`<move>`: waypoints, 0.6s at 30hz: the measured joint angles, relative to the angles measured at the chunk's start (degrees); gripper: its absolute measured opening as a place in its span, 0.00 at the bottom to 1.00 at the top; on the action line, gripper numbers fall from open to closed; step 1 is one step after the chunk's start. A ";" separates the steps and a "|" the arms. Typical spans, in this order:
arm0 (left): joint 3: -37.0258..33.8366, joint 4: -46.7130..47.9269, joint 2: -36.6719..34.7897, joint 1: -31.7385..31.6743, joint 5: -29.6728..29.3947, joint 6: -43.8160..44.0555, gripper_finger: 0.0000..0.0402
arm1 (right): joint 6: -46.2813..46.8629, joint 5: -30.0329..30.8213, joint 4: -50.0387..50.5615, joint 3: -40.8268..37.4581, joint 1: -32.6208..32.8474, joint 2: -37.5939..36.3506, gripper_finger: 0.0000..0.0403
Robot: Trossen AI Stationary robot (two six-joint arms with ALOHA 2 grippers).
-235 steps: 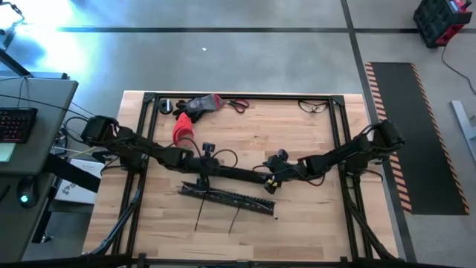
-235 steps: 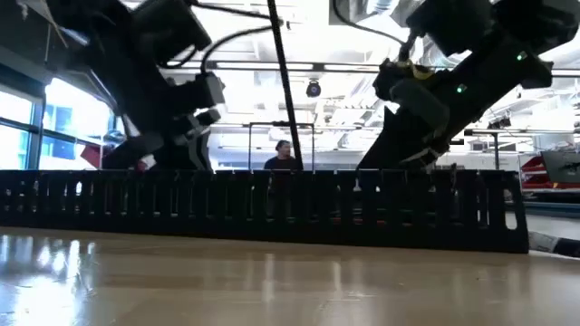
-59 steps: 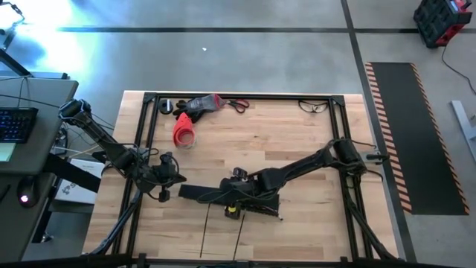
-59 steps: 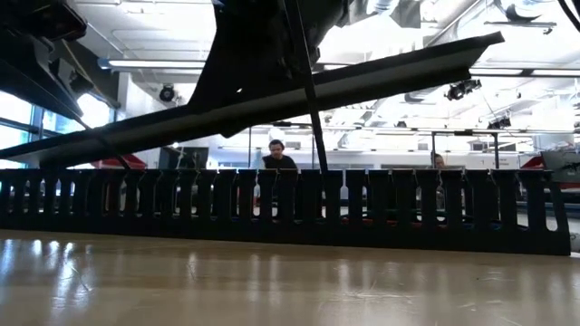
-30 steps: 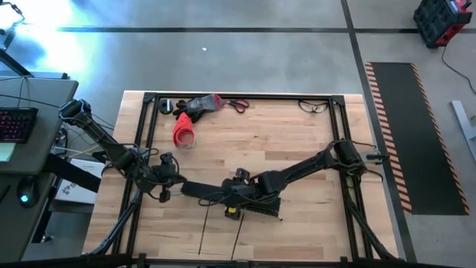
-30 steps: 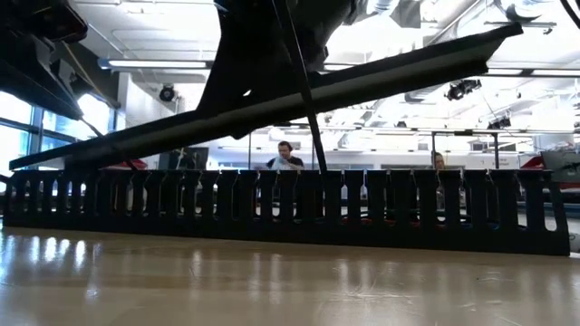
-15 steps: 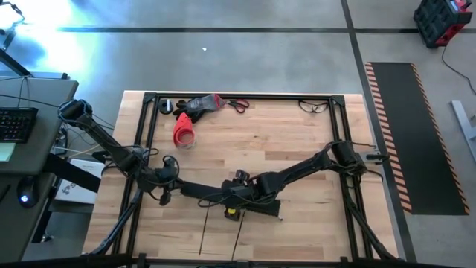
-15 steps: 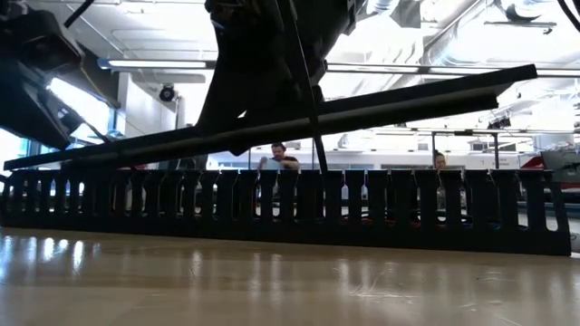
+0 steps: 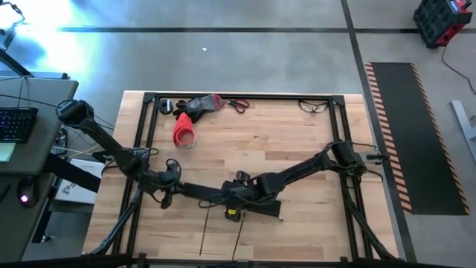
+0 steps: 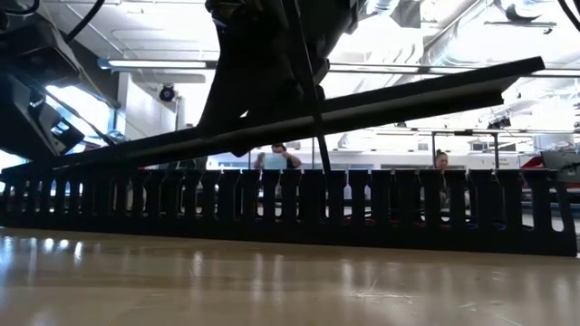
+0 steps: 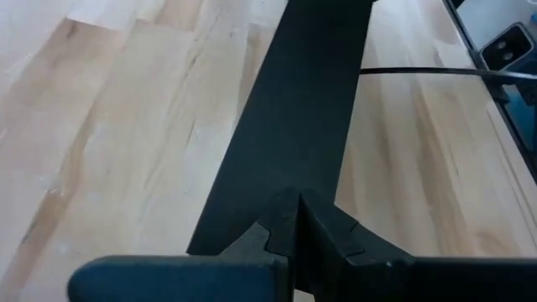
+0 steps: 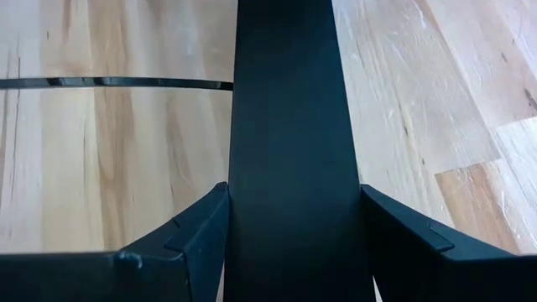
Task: Ziptie cables
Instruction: Close the cable duct
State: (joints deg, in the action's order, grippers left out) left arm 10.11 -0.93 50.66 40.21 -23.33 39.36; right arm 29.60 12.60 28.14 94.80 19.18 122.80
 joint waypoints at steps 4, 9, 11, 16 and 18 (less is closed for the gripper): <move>0.00 -1.46 1.61 0.00 0.78 -0.36 0.00 | -0.04 -0.18 0.09 0.00 0.07 0.00 0.52; 0.13 -1.44 3.47 -0.07 0.69 0.52 0.00 | 0.01 -0.59 0.20 0.00 0.12 0.00 0.52; 0.18 -1.63 4.25 -0.07 0.49 0.93 0.00 | 0.18 -0.61 0.32 0.00 0.26 0.00 0.52; 0.18 -2.32 5.30 -0.07 0.38 1.06 0.00 | 1.29 -0.62 0.86 0.00 1.12 0.91 0.52; 0.13 -2.44 5.34 -0.07 0.17 1.04 0.00 | 1.84 -1.11 0.76 0.00 1.26 1.93 0.52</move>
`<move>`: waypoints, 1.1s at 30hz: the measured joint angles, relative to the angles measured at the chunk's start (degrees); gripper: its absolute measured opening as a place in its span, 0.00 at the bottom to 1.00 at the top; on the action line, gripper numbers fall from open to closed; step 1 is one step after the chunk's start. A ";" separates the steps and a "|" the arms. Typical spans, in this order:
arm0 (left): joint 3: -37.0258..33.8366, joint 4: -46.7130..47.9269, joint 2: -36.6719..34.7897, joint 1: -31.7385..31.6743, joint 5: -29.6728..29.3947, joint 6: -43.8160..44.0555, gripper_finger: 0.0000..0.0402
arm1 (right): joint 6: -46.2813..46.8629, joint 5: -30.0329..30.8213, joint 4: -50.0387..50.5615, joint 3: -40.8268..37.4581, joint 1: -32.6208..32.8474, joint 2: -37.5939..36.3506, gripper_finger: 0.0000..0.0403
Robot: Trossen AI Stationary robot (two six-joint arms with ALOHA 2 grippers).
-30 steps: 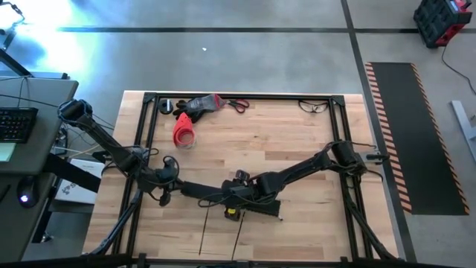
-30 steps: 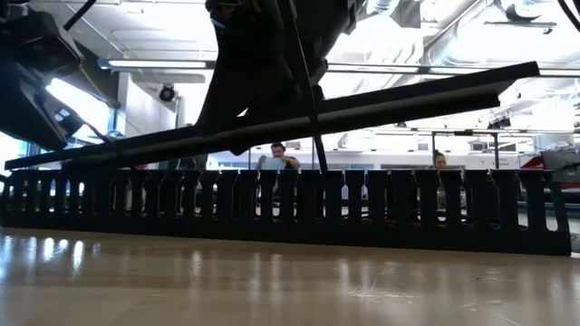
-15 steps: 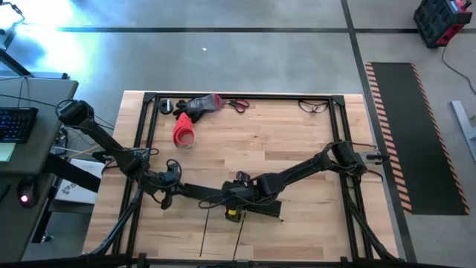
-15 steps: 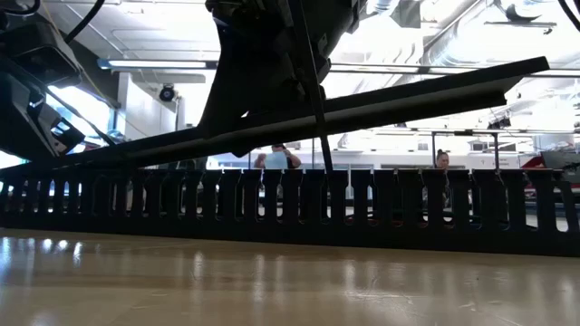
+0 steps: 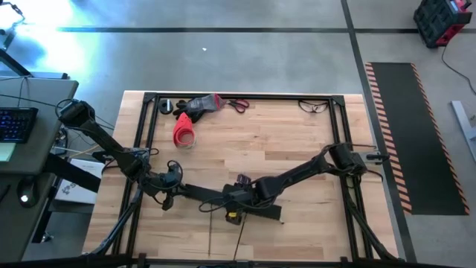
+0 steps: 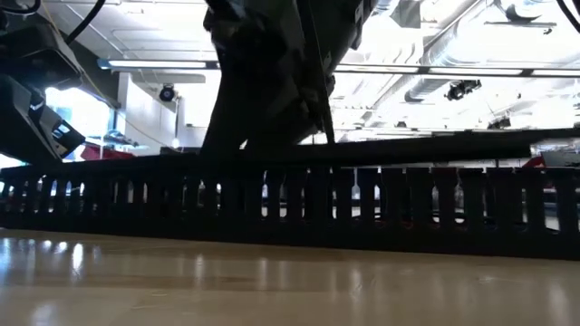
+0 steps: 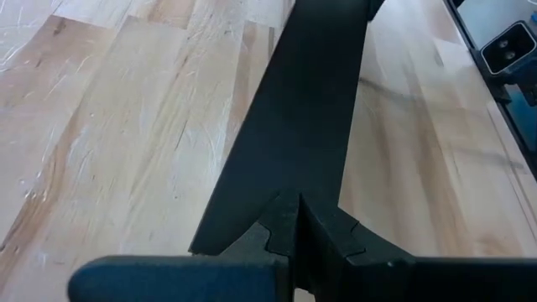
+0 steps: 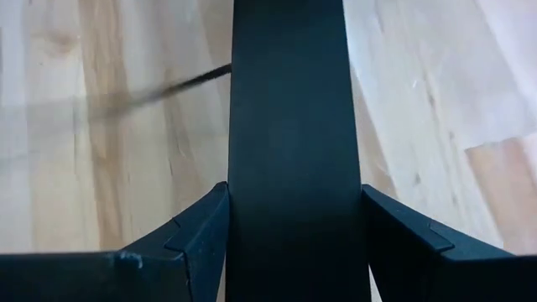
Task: Ziptie cables
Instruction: Close the cable duct
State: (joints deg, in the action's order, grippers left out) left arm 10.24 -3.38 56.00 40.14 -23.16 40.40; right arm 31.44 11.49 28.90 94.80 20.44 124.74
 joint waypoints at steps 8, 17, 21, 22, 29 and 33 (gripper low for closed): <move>-0.06 -0.19 0.32 0.07 -0.86 -0.16 0.00 | 1.61 -0.57 -0.38 0.22 0.23 1.77 0.52; 6.57 -2.45 0.01 -2.21 -4.09 -8.67 0.00 | 1.08 -1.01 -0.93 0.15 0.21 1.93 0.52; 8.21 -5.40 1.33 -5.87 -0.50 -13.23 0.00 | 0.83 -0.97 -0.95 0.13 0.23 1.96 0.52; 8.28 -6.95 2.22 -6.70 1.25 -13.86 0.00 | 0.83 -0.97 -0.95 0.13 0.23 1.96 0.52; 8.27 -17.31 19.35 -9.17 10.88 -14.88 0.00 | -0.50 -0.69 -1.14 0.09 0.24 2.02 0.52; 8.94 -25.47 29.75 -9.14 12.26 -12.08 0.00 | -3.11 -0.61 0.43 -0.04 0.53 1.92 0.52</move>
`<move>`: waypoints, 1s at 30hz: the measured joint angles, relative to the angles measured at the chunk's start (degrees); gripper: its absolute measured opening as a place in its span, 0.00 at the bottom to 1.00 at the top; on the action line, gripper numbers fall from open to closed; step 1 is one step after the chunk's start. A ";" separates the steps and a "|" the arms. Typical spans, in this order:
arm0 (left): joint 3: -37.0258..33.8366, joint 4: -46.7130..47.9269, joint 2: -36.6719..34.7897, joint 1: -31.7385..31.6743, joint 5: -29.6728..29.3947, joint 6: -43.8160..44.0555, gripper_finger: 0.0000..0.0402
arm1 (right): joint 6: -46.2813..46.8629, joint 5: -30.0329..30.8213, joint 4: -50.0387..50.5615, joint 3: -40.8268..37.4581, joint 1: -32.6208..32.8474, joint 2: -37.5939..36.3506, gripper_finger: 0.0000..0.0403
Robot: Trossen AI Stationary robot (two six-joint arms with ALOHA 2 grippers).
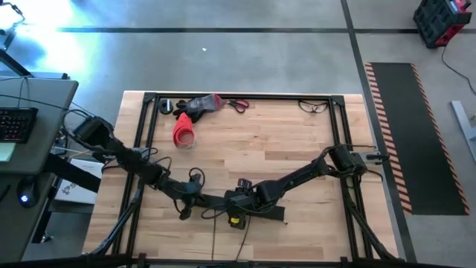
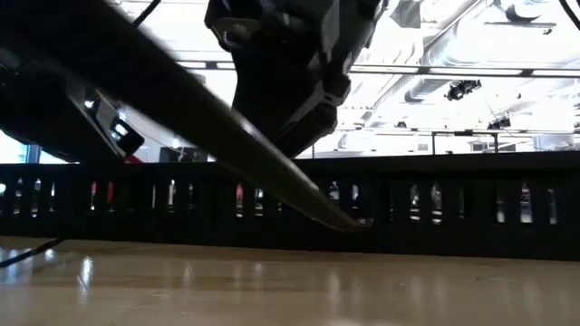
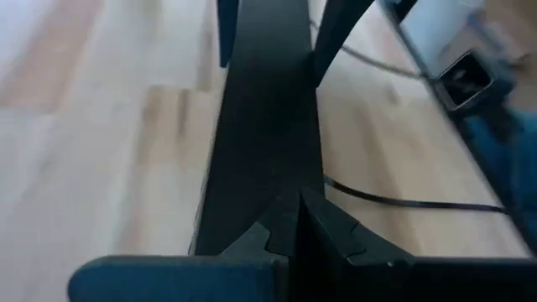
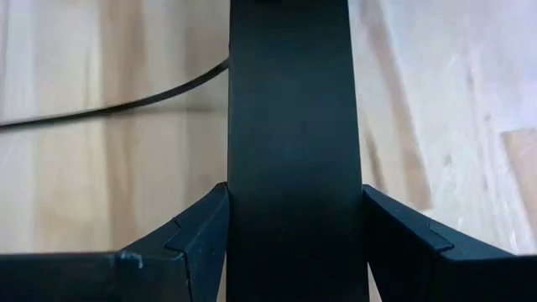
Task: Ziptie cables
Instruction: Close the cable duct
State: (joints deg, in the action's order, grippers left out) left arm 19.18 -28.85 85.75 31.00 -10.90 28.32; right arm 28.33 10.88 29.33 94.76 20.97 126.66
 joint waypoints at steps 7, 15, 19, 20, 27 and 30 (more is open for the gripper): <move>-0.32 -6.59 3.53 -0.04 1.50 -0.07 0.00 | -1.28 -0.16 0.84 0.00 0.12 -0.03 0.52; -0.42 -6.50 3.25 -0.31 1.40 -0.51 0.00 | -7.37 4.94 -0.17 -0.25 0.56 -0.90 0.75; -0.42 -6.50 3.27 -0.31 1.19 -0.09 0.00 | -10.39 13.25 1.44 -0.04 2.23 -5.39 0.81; -0.42 -6.50 3.27 -0.31 1.12 -0.07 0.00 | -10.67 15.98 2.29 0.00 2.81 -6.35 0.81; -0.42 -6.49 3.27 -0.28 0.82 -0.05 0.00 | 0.83 32.02 25.74 -0.07 10.06 -12.43 0.71; -0.44 -6.62 3.27 -0.28 0.70 -0.18 0.00 | 11.40 31.86 34.78 -0.34 13.00 -13.41 0.60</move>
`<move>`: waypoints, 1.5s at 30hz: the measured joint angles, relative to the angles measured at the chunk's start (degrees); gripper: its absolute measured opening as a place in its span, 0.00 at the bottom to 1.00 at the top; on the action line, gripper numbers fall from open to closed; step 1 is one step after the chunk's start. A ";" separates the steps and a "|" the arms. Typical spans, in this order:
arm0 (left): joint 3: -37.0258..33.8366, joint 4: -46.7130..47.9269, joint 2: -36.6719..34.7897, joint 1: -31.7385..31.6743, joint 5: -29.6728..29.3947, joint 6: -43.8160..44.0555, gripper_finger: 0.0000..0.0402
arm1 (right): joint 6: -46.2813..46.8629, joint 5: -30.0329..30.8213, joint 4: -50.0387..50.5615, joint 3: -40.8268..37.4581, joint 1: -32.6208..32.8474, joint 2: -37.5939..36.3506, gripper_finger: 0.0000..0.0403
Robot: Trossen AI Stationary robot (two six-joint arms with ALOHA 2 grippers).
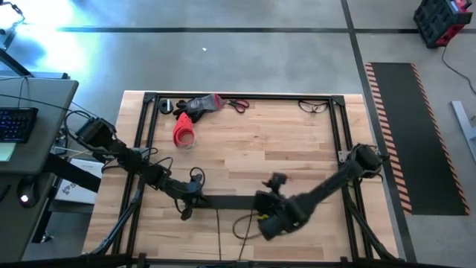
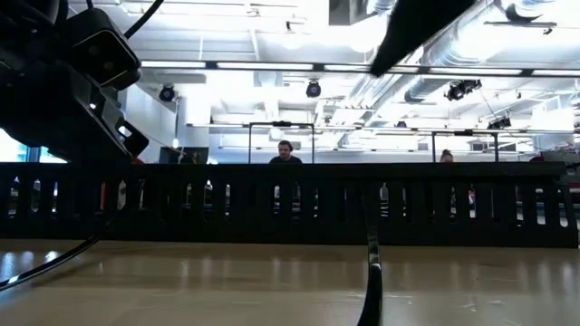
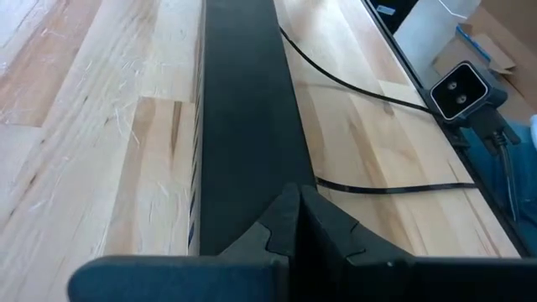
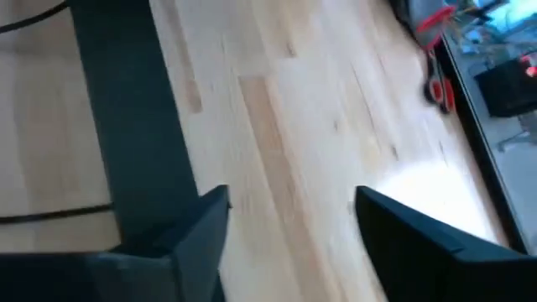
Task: Ziptie cables
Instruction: Close the cable duct
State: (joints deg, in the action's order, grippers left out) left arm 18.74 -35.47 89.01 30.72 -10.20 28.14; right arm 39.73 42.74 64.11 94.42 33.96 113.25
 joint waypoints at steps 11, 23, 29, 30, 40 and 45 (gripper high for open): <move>-0.07 -0.40 0.05 0.01 -0.96 0.15 0.00 | 23.37 1.35 -21.21 -23.58 9.18 -6.87 0.11; -0.20 -1.17 0.17 -1.03 -0.59 1.72 0.00 | 31.99 4.12 -49.09 -43.11 10.50 -7.00 0.01; -0.15 -1.03 0.22 -4.11 -0.77 -1.66 0.00 | 27.86 7.50 -44.32 -43.77 9.68 -8.86 0.00; -0.15 -1.03 0.22 -5.05 -0.29 -2.71 0.00 | 27.42 7.61 -43.13 -43.81 8.98 -9.19 0.00; -0.25 1.59 -5.08 -16.31 7.18 -11.85 0.00 | 14.72 7.30 -47.35 -44.08 0.11 -17.29 0.00; 2.12 1.57 -14.70 -19.95 10.51 -16.69 0.00 | 0.26 3.02 -61.76 -43.99 -4.50 -17.46 0.00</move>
State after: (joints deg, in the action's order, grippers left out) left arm 20.86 -33.90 74.31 10.77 0.31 11.45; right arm 39.99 45.76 2.35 50.43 29.47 95.78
